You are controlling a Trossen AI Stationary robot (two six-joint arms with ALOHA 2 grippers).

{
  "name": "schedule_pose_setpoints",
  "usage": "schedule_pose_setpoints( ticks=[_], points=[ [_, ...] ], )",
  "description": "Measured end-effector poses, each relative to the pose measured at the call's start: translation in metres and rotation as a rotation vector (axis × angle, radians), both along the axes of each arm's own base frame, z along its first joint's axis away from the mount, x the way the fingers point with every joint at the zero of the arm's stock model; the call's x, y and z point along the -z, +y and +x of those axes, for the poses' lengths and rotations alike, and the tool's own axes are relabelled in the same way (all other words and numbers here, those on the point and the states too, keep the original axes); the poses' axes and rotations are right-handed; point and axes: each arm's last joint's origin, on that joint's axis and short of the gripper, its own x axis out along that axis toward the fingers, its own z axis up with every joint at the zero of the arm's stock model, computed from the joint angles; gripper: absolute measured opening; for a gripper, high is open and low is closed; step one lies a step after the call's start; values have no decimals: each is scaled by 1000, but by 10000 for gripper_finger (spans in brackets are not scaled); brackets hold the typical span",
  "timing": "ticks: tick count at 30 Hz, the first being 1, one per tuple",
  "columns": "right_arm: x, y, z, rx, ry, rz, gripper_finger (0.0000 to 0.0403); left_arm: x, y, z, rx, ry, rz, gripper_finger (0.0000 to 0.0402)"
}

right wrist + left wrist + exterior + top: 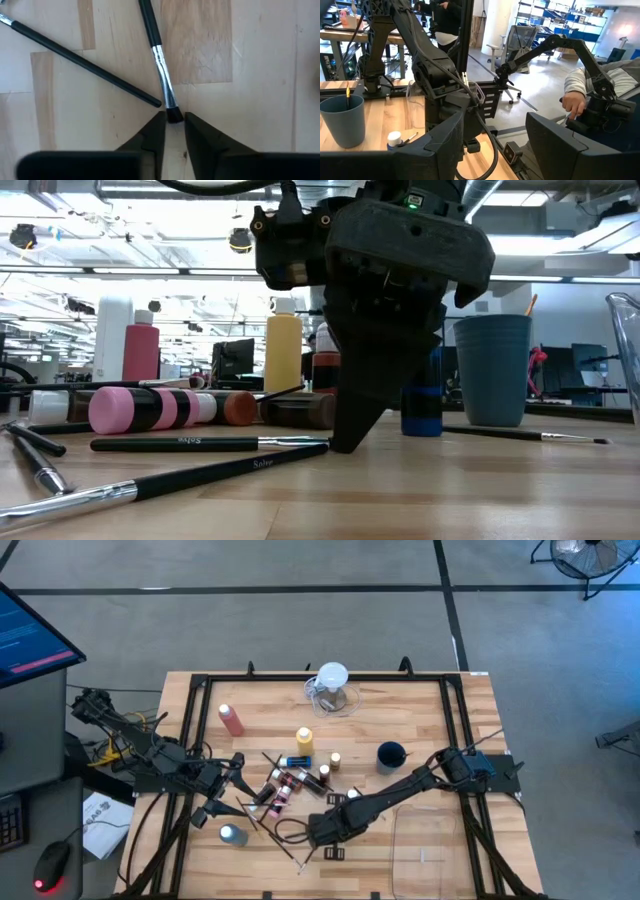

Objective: Pick & Place Paint Supplies
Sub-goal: Put the black silver paintbrush into the blue cup

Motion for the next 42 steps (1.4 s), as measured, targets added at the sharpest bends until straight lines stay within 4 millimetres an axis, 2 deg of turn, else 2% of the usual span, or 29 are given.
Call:
schedule_pose_setpoints(
  ticks=[3, 5, 12, 19, 29, 33, 37, 42],
  points=[
    [1, 0, -1, 2, 7, -4, 17, 0, 0, 0, 0, 0, 0, 204],
    [1, 0, -1, 2, 12, -4, 6, 0, 0, 0, 0, 0, 0, 204],
    [1, -1, -2, 32, 23, 2, 3, 0, 0, 0, 0, 0, 0, 204],
    [-18, 0, -1, 33, 106, -5, 1, 0, 0, 0, 0, 1, 1, 204],
    [-59, 2, 4, 64, 125, -14, 0, 0, 0, 0, -1, 3, 3, 204],
    [-80, 2, 4, 84, 128, -11, 0, 2, 2, 1, -60, 19, 19, 204],
    [-105, 0, 2, 115, 137, -36, 0, 13, 2, 7, -171, 76, 119, 204],
    [-141, -7, 0, 150, 91, -85, 0, 27, -5, 21, -201, 95, 286, 204]
  ],
)
